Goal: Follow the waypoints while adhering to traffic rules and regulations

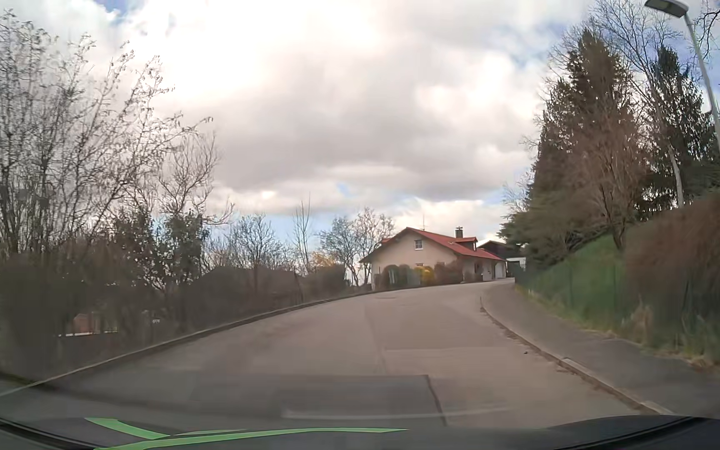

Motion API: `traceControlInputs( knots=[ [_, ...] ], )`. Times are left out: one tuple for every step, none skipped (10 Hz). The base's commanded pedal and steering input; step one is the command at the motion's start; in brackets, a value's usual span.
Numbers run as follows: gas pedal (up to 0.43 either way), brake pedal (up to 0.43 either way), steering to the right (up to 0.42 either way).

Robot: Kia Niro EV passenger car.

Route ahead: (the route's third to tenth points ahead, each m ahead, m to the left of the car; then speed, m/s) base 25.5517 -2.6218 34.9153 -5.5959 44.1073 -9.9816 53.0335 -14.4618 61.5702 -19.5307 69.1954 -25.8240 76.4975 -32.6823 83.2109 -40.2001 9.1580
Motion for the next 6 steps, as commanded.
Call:
traceControlInputs(
  knots=[
    [0.177, 0.0, 0.057],
    [0.177, 0.0, 0.053],
    [0.189, 0.0, 0.053],
    [0.197, 0.0, 0.051],
    [0.197, 0.0, 0.048],
    [0.197, 0.0, 0.046]
  ],
)
